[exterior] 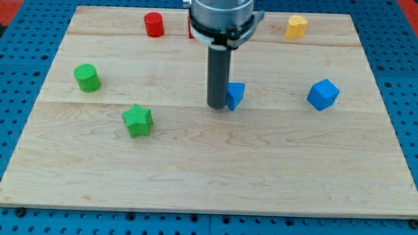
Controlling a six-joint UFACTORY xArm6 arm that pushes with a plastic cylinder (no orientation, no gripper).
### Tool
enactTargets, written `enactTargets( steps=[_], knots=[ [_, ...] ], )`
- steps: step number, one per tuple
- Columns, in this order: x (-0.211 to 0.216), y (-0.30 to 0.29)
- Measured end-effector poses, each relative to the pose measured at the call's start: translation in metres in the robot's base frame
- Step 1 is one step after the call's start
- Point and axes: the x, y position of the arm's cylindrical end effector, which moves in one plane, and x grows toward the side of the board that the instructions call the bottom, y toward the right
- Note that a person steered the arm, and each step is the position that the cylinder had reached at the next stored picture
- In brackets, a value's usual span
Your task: Place green star adjacent to blue triangle
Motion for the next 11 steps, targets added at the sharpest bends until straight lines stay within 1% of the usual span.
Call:
enactTargets(
  steps=[1, 2, 4, 5, 6, 7, 8, 9, 10, 11],
  knots=[
    [0.056, -0.017],
    [0.076, -0.071],
    [0.049, -0.154],
    [0.047, -0.153],
    [0.038, -0.124],
    [0.017, -0.11],
    [0.019, -0.103],
    [0.059, -0.129],
    [0.034, -0.154],
    [0.031, -0.122]
  ],
)
